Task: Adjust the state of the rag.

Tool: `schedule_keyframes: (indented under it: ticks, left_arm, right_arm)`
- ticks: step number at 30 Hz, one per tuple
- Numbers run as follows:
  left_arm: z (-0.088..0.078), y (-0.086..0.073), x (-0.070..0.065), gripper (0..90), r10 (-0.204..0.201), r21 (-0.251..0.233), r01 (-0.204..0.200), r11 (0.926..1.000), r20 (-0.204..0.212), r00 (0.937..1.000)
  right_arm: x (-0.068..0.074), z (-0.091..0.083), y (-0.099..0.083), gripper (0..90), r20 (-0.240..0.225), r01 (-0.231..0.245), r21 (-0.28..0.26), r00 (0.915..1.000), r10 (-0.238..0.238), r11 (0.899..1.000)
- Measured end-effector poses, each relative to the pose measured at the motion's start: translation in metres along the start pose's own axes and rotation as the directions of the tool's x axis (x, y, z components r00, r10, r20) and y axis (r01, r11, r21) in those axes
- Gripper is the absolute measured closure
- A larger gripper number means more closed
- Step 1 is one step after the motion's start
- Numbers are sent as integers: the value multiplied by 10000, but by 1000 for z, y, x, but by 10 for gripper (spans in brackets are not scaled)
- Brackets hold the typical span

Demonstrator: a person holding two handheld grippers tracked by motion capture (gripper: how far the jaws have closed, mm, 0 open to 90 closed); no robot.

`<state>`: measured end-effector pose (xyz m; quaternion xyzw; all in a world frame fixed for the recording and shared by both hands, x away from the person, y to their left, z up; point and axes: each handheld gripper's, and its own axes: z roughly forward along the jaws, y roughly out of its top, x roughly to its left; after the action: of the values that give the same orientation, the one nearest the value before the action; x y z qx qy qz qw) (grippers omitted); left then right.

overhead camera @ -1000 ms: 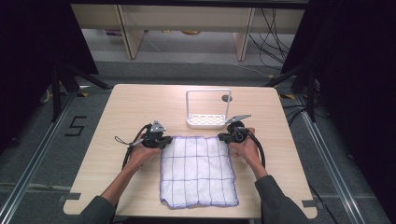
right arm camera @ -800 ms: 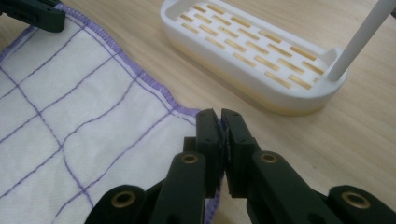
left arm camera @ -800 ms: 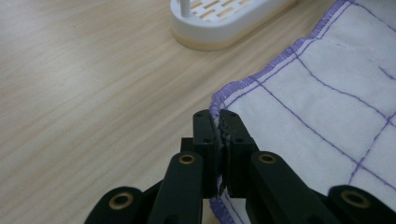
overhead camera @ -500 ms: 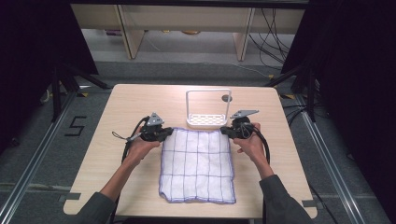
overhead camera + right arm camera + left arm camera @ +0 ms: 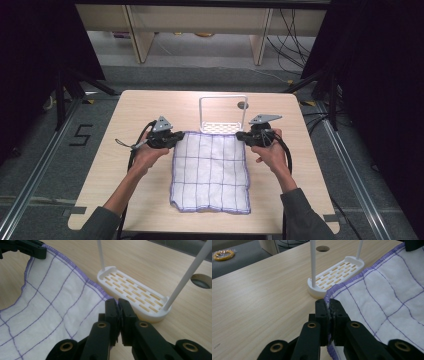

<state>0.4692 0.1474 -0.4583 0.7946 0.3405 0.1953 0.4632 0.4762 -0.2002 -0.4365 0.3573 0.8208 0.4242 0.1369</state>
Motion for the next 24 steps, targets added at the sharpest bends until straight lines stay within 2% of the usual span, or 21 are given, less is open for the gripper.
schedule_keyframes:
  ticks: [1, 3, 4, 6, 7, 10, 13, 14, 16, 17, 18, 19, 20, 21, 23, 24]
  left_arm:
    - [-2, 0, -1, 854, 9, -103, -9, 9999, 5, 10000]
    - [-6, 1, -1, 854, 84, -93, -84, 9999, 81, 9999]
    - [-8, 1, -1, 854, 225, 4, -225, 9997, 87, 9997]
    - [-10, 0, -3, 854, 105, -172, -103, 9998, 88, 9999]
    - [-12, 0, -3, 854, 208, -126, -206, 9997, 175, 9996]
    - [-20, -1, -8, 854, 262, -315, -252, 9992, 320, 9991]
    - [-32, -3, -17, 854, 393, -419, -373, 9984, 460, 9982]
    - [-36, -4, -20, 854, 539, -409, -519, 9978, 489, 9974]
    - [-45, -7, -28, 854, 798, -382, -776, 9963, 589, 9951]
    - [-49, -9, -31, 854, 842, -459, -812, 9956, 670, 9942]
    - [-53, -12, -35, 854, 921, -460, -890, 9950, 705, 9932]
    - [-58, -14, -40, 854, 1093, -429, -1063, 9934, 755, 9911]
    - [-58, -14, -40, 854, 1093, -429, -1063, 9934, 755, 9911]
    - [-67, -21, -48, 854, 1429, -391, -1401, 9894, 811, 9864]
    - [-75, -30, -55, 853, 1505, -392, -1473, 9883, 990, 9836]
    - [-78, -35, -59, 853, 1557, -328, -1531, 9877, 1051, 9822]
  right_arm:
    - [3, -2, 1, 869, 7, -34, 46, 10000, 34, 10000]
    - [5, -4, 2, 868, -18, 197, -32, 9998, -197, 9998]
    - [8, -6, 3, 868, -62, 64, -41, 10000, -64, 10000]
    - [10, -10, 3, 869, -55, 258, -130, 9996, -259, 9996]
    - [11, -12, 3, 869, -128, 273, -149, 9995, -275, 9995]
    - [15, -19, 1, 869, -136, 359, -325, 9992, -364, 9988]
    - [19, -30, -2, 868, -267, 545, -220, 9981, -551, 9983]
    - [23, -33, -3, 868, -318, 547, -261, 9979, -556, 9982]
    - [26, -40, -6, 868, -507, 926, -351, 9943, -943, 9951]
    - [30, -45, -9, 869, -419, 866, -314, 9953, -879, 9957]
    - [33, -47, -11, 868, -538, 1047, -356, 9929, -1065, 9939]
    - [37, -51, -15, 868, -554, 1074, -352, 9925, -1092, 9936]
    - [41, -54, -18, 868, -487, 1255, -431, 9906, -1276, 9912]
    - [45, -58, -23, 868, -495, 1227, -415, 9910, -1247, 9916]
    - [51, -63, -31, 868, -643, 1411, -479, 9875, -1440, 9888]
    - [55, -66, -36, 868, -673, 1331, -380, 9885, -1354, 9904]
